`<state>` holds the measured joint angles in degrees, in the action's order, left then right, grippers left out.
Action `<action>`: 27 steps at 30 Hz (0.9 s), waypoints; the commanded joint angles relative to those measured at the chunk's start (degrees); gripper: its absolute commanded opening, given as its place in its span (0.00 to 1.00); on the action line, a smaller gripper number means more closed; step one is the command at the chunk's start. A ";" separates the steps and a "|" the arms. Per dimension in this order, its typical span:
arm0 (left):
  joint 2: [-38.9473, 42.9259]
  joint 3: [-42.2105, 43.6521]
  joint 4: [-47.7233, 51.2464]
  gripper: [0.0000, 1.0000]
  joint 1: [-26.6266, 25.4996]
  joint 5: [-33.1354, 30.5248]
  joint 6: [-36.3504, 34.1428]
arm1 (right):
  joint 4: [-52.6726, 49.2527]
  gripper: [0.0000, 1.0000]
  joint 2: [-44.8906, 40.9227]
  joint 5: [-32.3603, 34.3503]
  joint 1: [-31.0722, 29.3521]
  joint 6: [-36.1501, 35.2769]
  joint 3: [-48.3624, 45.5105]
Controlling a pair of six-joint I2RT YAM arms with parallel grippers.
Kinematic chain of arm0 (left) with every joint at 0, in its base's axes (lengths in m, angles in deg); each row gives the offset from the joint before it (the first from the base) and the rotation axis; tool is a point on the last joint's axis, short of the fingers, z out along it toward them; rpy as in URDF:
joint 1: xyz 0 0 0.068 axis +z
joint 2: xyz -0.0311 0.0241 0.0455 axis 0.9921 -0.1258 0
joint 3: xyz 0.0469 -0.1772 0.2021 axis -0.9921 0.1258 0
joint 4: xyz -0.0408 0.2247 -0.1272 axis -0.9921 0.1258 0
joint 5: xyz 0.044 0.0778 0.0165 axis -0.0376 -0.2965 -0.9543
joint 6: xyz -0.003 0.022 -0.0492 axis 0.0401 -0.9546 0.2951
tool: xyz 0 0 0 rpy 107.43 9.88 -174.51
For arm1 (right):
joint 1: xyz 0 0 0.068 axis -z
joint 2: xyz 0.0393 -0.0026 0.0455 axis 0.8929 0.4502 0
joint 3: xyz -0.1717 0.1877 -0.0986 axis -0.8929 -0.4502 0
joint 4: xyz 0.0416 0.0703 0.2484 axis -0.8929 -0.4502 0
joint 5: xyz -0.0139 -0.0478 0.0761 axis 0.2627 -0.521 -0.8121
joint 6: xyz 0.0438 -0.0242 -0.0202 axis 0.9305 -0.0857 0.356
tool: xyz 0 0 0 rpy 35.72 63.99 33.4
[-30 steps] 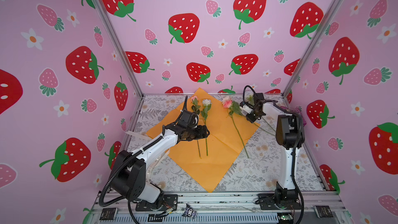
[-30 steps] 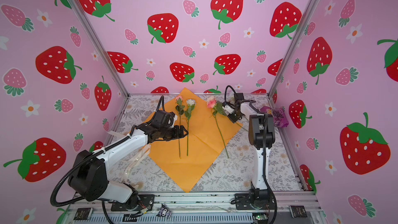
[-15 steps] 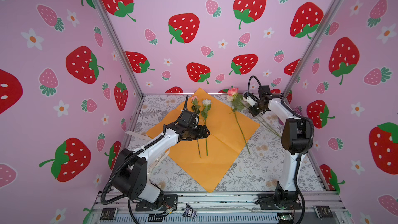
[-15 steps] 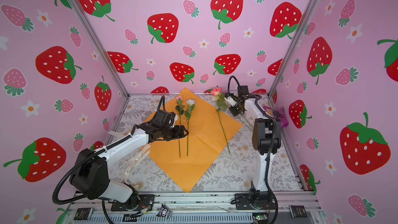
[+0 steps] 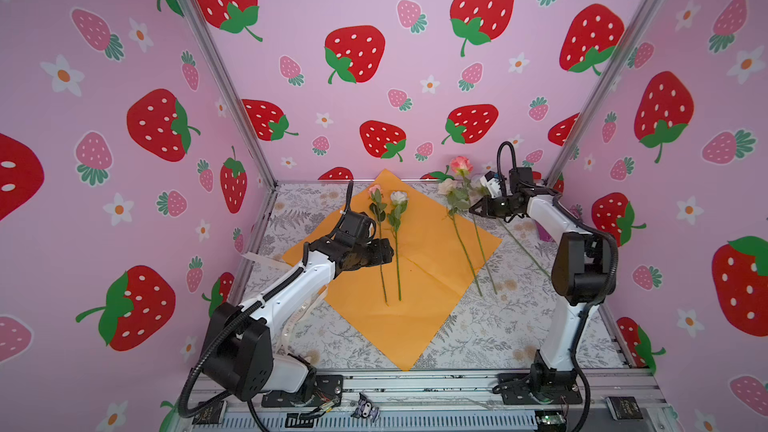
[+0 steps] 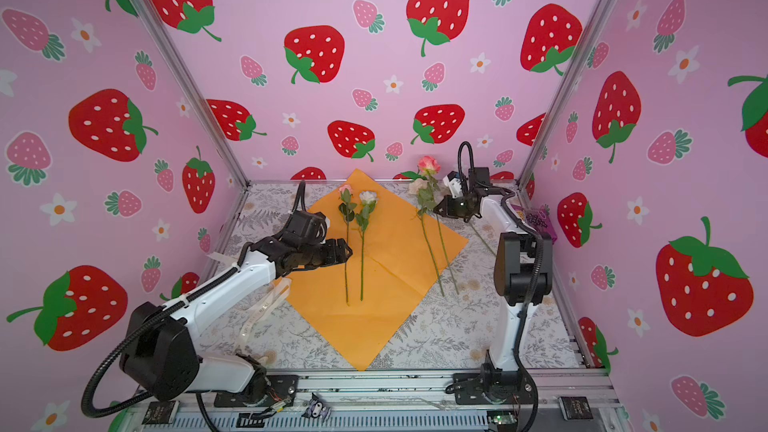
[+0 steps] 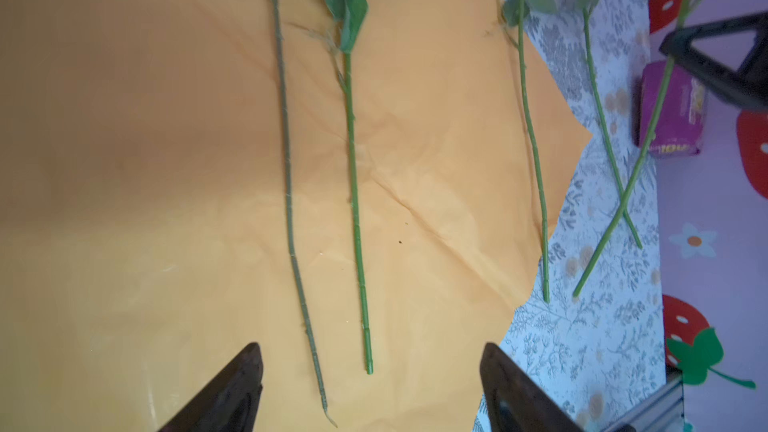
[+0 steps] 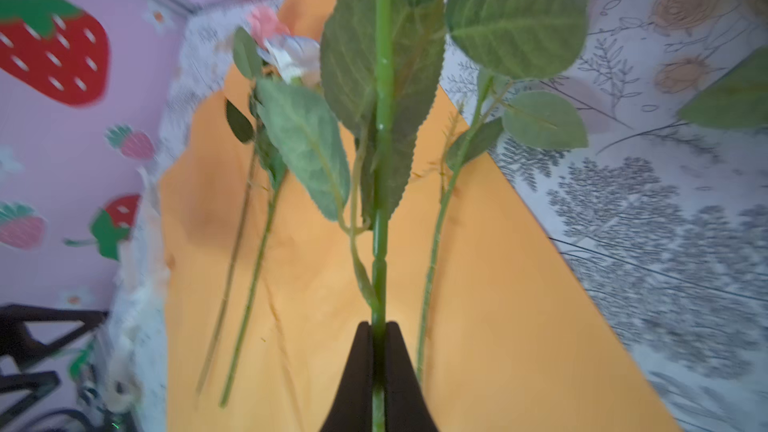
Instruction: Tie the bouquet of fake flowers
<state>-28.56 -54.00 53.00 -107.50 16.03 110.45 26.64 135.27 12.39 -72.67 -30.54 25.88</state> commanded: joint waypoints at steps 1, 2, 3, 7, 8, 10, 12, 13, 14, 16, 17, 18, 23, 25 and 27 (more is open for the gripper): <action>4.87 2.63 2.90 0.85 5.06 -6.45 2.97 | 16.45 0.00 -1.72 -4.45 -6.35 18.94 -3.80; 5.95 3.69 2.54 0.85 6.97 -5.48 3.65 | 17.17 0.00 -1.05 -2.74 -8.90 19.78 -3.02; 6.82 4.43 2.29 0.85 8.65 -4.39 4.31 | 17.49 0.00 -0.13 -0.95 -11.00 20.83 -2.19; 9.41 7.03 2.04 0.85 13.67 -0.49 5.13 | 19.77 0.00 5.12 5.17 -19.77 27.20 3.29; 10.03 7.67 2.17 0.85 14.16 -0.21 5.09 | 22.26 0.00 6.36 5.87 -21.21 31.33 3.56; 11.09 8.85 2.04 0.85 14.81 0.00 5.42 | 28.22 0.00 8.46 7.47 -23.79 38.01 3.30; 11.84 9.90 1.55 0.85 15.14 0.36 5.85 | 30.19 0.00 11.09 9.75 -25.90 41.86 5.20; 12.09 10.32 1.47 0.85 15.23 0.53 6.04 | 30.27 0.00 12.87 10.53 -26.69 43.05 6.68; 12.30 10.73 1.25 0.85 15.32 0.64 6.14 | 31.01 0.00 14.50 10.60 -27.34 44.34 8.28; 12.48 11.04 1.16 0.85 15.49 0.66 6.06 | 29.26 0.00 18.04 9.55 -28.27 44.15 12.85; 12.48 11.05 1.24 0.85 15.59 2.39 5.82 | 26.48 0.00 19.63 11.27 -28.61 43.51 15.22; 12.49 11.08 1.28 0.85 15.59 2.57 5.64 | 25.24 0.00 20.56 12.78 -28.68 43.46 16.31; 11.33 11.33 -0.16 0.85 15.75 4.33 5.38 | 23.65 0.00 26.03 16.37 -29.02 43.63 21.81; 10.54 10.96 -0.23 0.84 15.68 5.56 5.02 | 18.95 0.03 29.18 15.04 -28.94 41.94 26.69; 10.13 10.95 -0.46 0.84 15.74 6.47 4.68 | 16.79 0.06 29.96 14.38 -29.15 40.09 28.66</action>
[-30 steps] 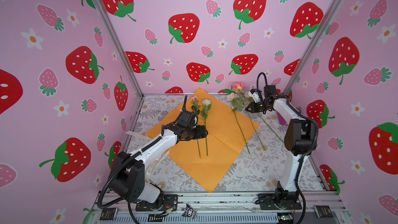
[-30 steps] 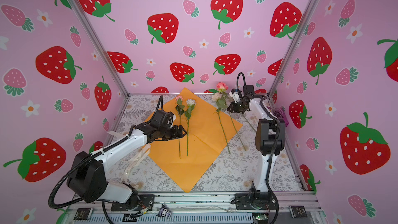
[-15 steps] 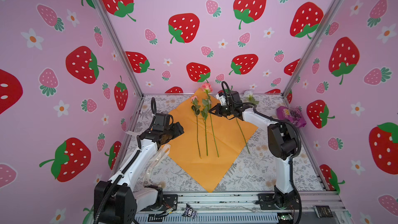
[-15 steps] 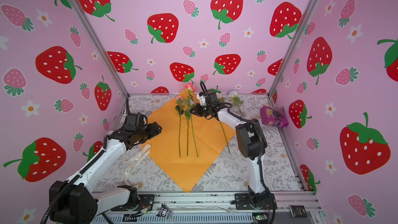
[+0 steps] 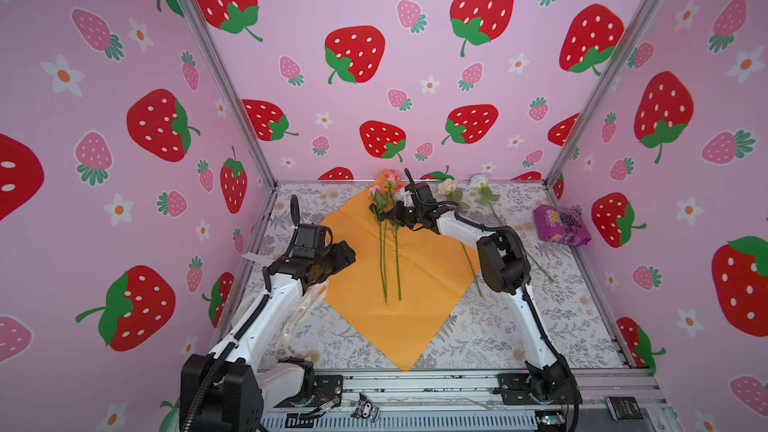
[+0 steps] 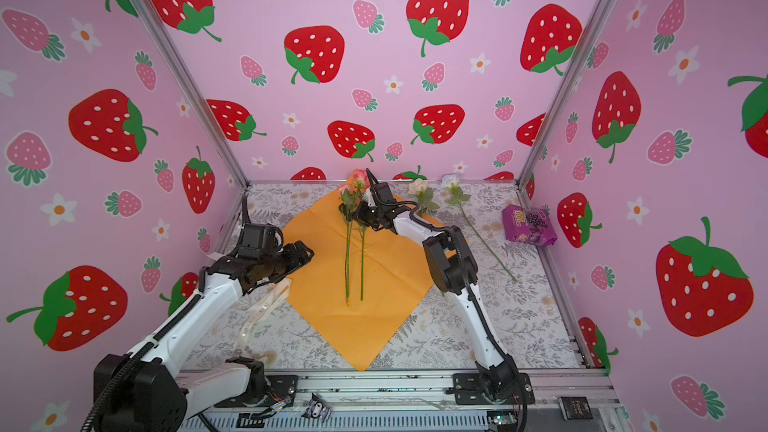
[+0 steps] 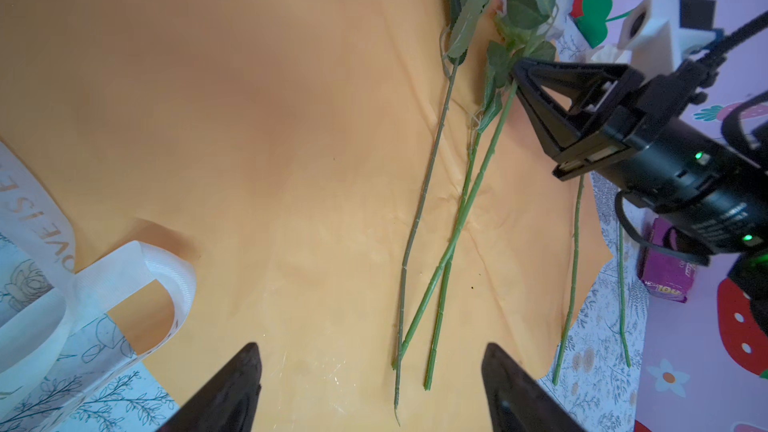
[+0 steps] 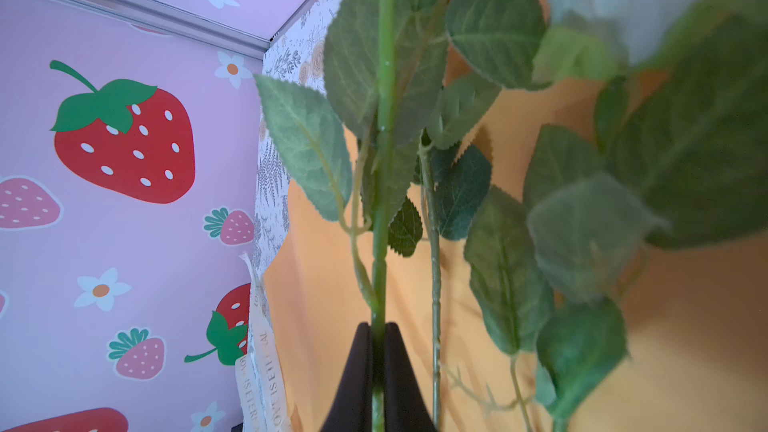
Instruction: Tie the bouquet of fake flowers
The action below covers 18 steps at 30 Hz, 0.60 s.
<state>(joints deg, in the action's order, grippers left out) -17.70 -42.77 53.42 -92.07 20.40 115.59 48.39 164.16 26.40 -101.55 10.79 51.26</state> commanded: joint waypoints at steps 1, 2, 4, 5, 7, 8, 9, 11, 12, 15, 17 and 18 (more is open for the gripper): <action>-0.82 -0.28 -1.00 0.84 0.25 2.32 -0.57 | -5.08 0.07 0.48 0.25 -0.36 -2.04 3.18; -0.92 -0.16 -1.01 0.84 0.28 2.49 -0.66 | -5.45 0.12 -0.35 0.20 -0.36 -2.97 3.11; -1.21 -0.22 -1.40 0.84 0.29 3.01 -0.75 | -8.01 0.13 -2.17 0.78 -0.30 -5.87 3.95; -1.40 -0.22 -1.68 0.84 0.27 3.42 -0.82 | -9.49 0.14 -2.96 1.44 -0.21 -7.31 4.51; -2.07 -0.52 -2.38 0.84 0.25 4.66 -0.79 | -13.53 0.17 -4.75 2.87 0.14 -10.29 4.95; -2.50 -0.79 -2.62 0.84 0.25 5.28 -0.92 | -15.11 0.19 -5.59 3.33 0.41 -11.42 4.89; -2.97 -1.05 -3.04 0.84 0.16 6.15 -0.92 | -16.39 0.25 -6.86 3.85 0.60 -13.19 4.56; -3.92 -1.43 -3.84 0.84 -0.07 7.71 -0.93 | -19.28 0.29 -9.28 3.84 1.25 -16.00 3.59; -4.59 -1.81 -4.33 0.84 -0.24 8.98 -1.27 | -21.04 0.30 -10.77 3.58 2.13 -17.90 2.66; -7.02 -3.94 -4.32 0.82 -1.74 13.01 -3.18 | -20.62 0.32 -18.68 8.46 5.07 -22.97 -7.45; -8.38 -5.11 -4.09 0.82 -3.90 13.67 -4.35 | -18.46 0.33 -23.49 13.37 8.30 -25.74 -16.41; -9.32 -5.83 -4.26 0.83 -5.41 13.53 -4.90 | -18.09 0.34 -25.54 15.19 10.28 -26.77 -19.92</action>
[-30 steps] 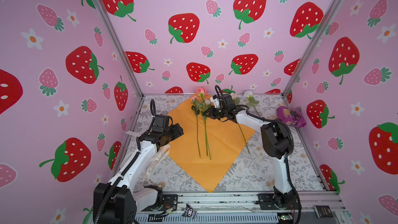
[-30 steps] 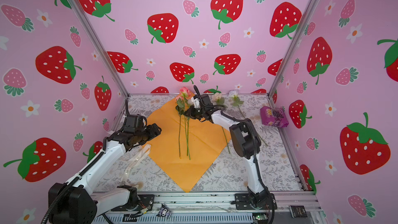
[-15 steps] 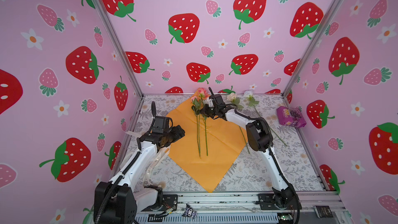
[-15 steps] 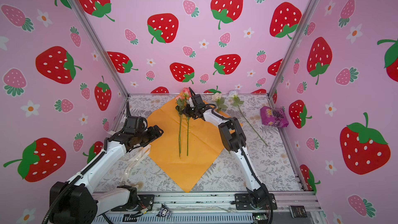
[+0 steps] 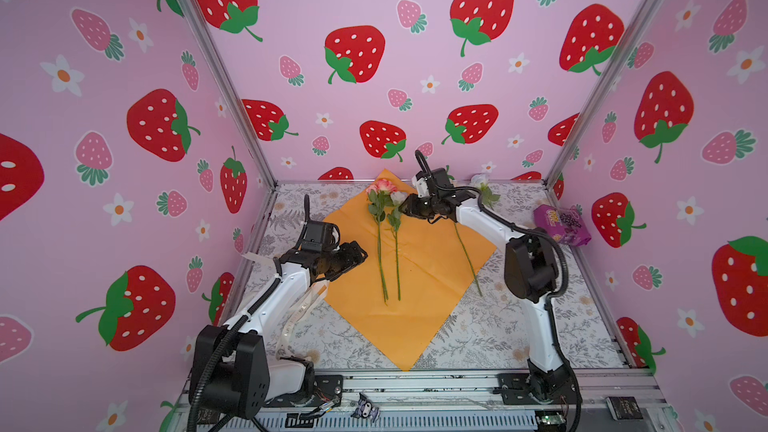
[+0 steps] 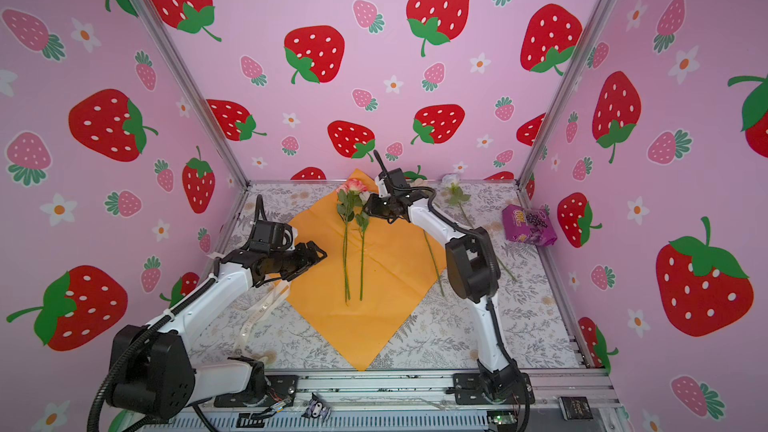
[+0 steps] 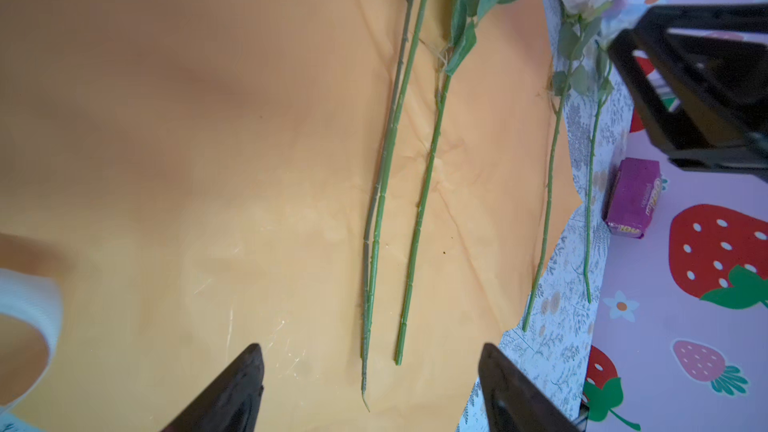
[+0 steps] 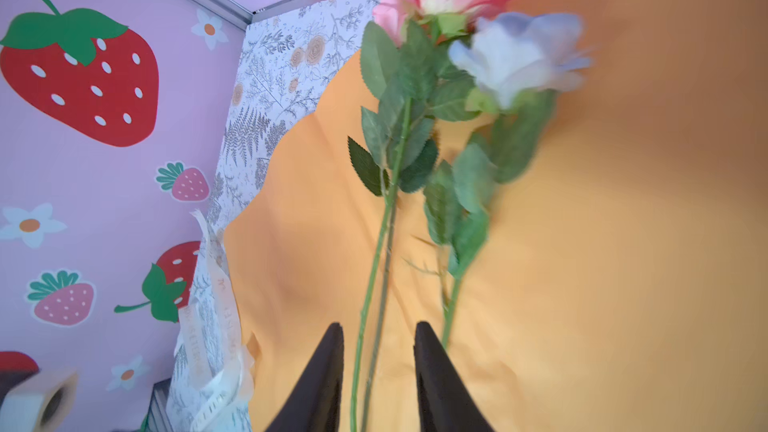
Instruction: Tie the bouquet of fake flowers
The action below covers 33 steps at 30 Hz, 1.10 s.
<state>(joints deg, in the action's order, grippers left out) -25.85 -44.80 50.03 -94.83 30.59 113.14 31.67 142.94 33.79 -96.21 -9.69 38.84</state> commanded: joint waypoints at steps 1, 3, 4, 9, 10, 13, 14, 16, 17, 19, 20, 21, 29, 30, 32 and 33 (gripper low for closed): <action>-2.29 -4.71 -0.87 0.83 -4.33 3.14 -2.84 | -1.54 0.34 -5.64 8.73 7.28 -7.36 -10.33; -4.73 -6.73 -0.96 0.83 -7.50 3.14 -3.40 | -2.48 0.34 -7.07 9.49 11.09 -8.77 -13.73; -6.16 -8.08 -0.97 0.83 -9.23 2.84 -3.58 | -2.42 0.34 -7.72 9.82 12.45 -10.05 -15.26; -13.01 -14.35 -0.58 0.84 -16.42 0.81 -3.35 | -3.89 0.34 -6.48 9.71 14.20 -14.39 -16.57; -14.23 -15.71 -0.30 0.84 -17.60 0.41 -3.32 | -4.42 0.34 -5.35 9.65 14.21 -14.66 -15.94; -16.89 -18.60 0.40 0.85 -20.20 -0.63 -3.15 | -5.39 0.34 -1.84 8.03 14.09 -15.21 -13.77; -17.46 -19.22 0.46 0.85 -20.80 -0.71 -3.07 | -5.51 0.34 -0.98 7.57 14.01 -15.28 -13.19; -18.51 -20.29 0.53 0.85 -21.86 -0.94 -2.87 | -5.17 0.34 0.42 6.91 13.73 -15.20 -12.40; -18.78 -20.56 0.53 0.86 -22.13 -1.06 -2.72 | -5.05 0.34 1.14 6.32 13.65 -15.27 -11.99; -19.04 -20.80 0.49 0.90 -22.54 -0.96 -2.37 | -6.18 0.34 3.01 4.93 13.34 -16.07 -10.14; -18.97 -20.85 0.38 0.90 -22.54 -0.75 -2.15 | -7.25 0.34 3.85 5.27 13.20 -16.46 -9.18; -18.88 -20.85 0.38 0.90 -22.56 -0.72 -2.01 | -8.44 0.34 4.74 6.34 12.96 -16.88 -8.06; -17.50 -20.67 1.40 0.91 -22.49 -2.35 -2.43 | -10.06 0.21 7.63 8.25 12.67 -18.22 -6.19; -17.28 -20.67 1.56 0.90 -22.49 -2.61 -2.43 | -10.85 0.18 7.75 8.79 12.65 -18.46 -5.68; -16.61 -20.37 1.83 0.90 -22.44 -3.55 -2.46 | -10.97 0.13 7.10 9.76 12.51 -18.61 -5.51; -15.91 -20.11 1.97 0.90 -22.40 -4.51 -2.43 | -11.08 0.09 6.33 10.02 12.50 -18.81 -5.42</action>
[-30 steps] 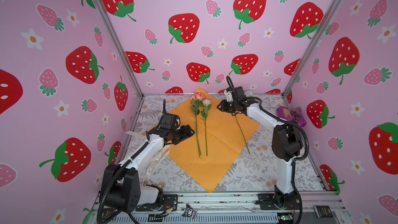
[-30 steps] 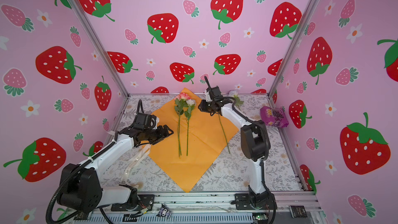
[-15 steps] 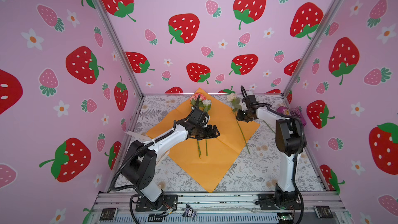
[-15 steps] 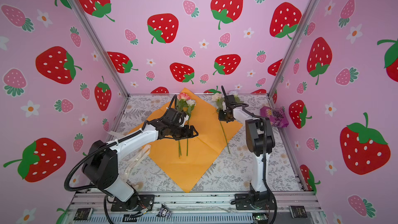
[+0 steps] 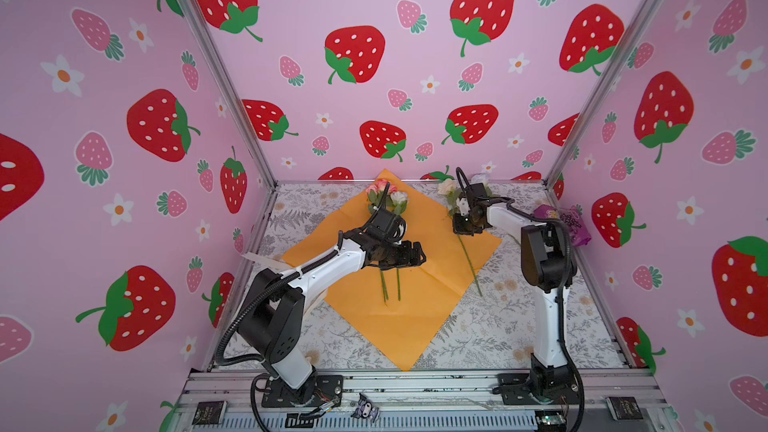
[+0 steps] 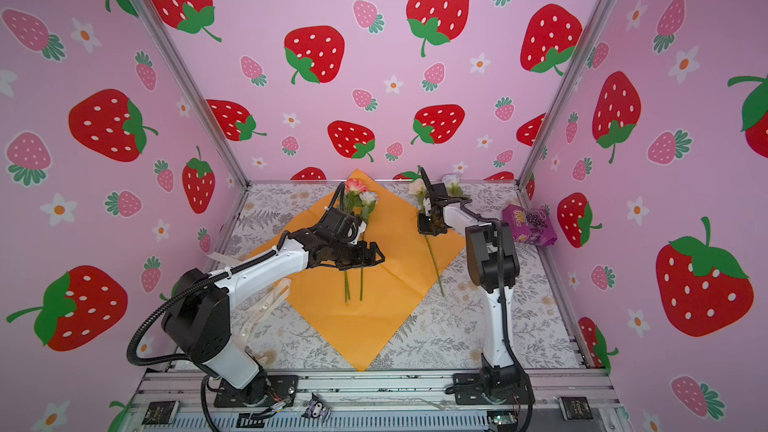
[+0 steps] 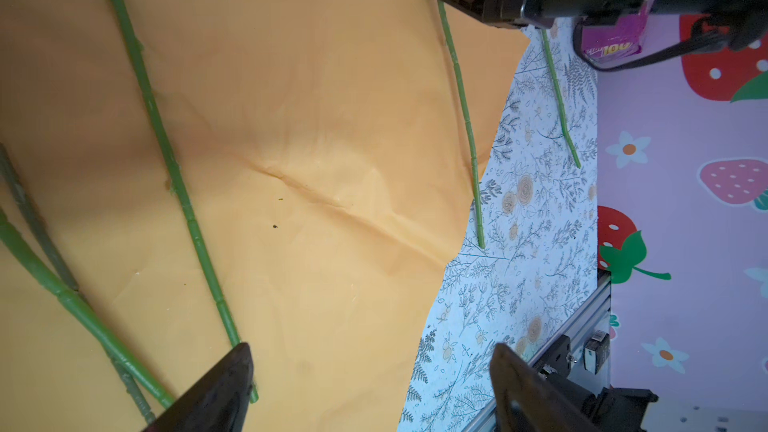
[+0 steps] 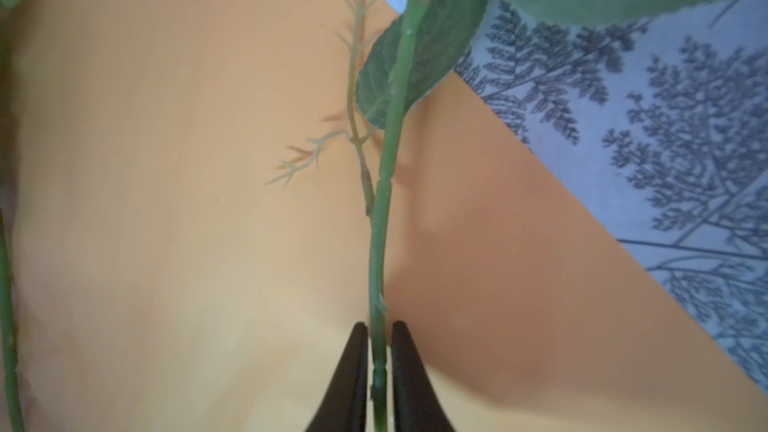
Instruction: Tie the bouquet of fake flowers
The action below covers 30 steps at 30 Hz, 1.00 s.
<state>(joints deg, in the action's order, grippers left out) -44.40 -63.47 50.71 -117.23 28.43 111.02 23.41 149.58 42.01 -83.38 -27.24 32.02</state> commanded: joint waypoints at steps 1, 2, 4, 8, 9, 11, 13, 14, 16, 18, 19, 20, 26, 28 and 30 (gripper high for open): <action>3.44 -1.07 1.62 0.90 0.09 -3.77 -0.16 | -2.60 0.06 -1.24 1.92 -0.38 -1.28 1.50; 4.28 -0.95 2.48 0.89 0.09 -5.90 0.12 | -2.59 0.05 -2.15 1.91 -0.40 -1.25 1.70; 6.95 -0.91 5.33 0.89 0.09 -13.13 1.02 | -1.83 0.03 -4.87 1.68 -0.83 -1.04 1.55; 13.18 2.46 6.32 0.91 1.86 -23.12 4.24 | 2.32 0.00 -9.18 -3.07 -3.24 0.77 0.15; 15.10 4.24 5.46 0.91 3.14 -23.43 5.26 | 2.96 0.00 -9.35 -4.36 -4.07 1.80 0.35; 18.22 7.35 4.08 0.91 5.91 -23.10 7.15 | 5.05 0.00 -9.33 -7.98 -5.81 4.90 0.51; 20.91 9.58 3.76 0.91 8.17 -23.28 8.01 | 9.39 0.01 -9.02 -11.54 -7.90 8.86 -0.40; 22.23 10.53 4.10 0.91 9.05 -23.84 8.19 | 12.10 0.01 -8.90 -12.11 -9.12 11.23 -0.94; 24.54 11.97 4.64 0.91 10.44 -24.83 8.14 | 17.85 0.01 -8.48 -13.89 -11.43 15.73 -2.40; 26.31 13.33 5.18 0.91 12.12 -24.72 8.13 | 23.20 0.00 -7.31 -14.97 -13.36 21.80 -3.22; 26.91 13.85 5.30 0.91 12.65 -24.55 8.27 | 25.08 0.00 -6.64 -15.18 -14.26 23.89 -3.24; 27.49 14.37 5.38 0.91 13.17 -24.29 8.23 | 26.86 0.00 -6.02 -14.70 -15.33 26.02 -3.23; 29.00 15.40 5.79 0.91 14.17 -23.23 8.04 | 33.14 0.00 -0.65 -16.02 -19.15 33.04 -1.27; 29.11 15.51 5.74 0.91 14.28 -22.93 7.79 | 30.50 0.01 1.09 -14.52 -19.90 32.93 0.66; 28.88 15.58 5.56 0.91 14.33 -22.45 7.55 | 31.21 0.04 2.48 -13.98 -20.22 33.74 0.70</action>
<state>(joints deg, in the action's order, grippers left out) -15.86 -48.12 55.23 -103.22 6.24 118.30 52.70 150.11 27.43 -103.27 2.70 30.91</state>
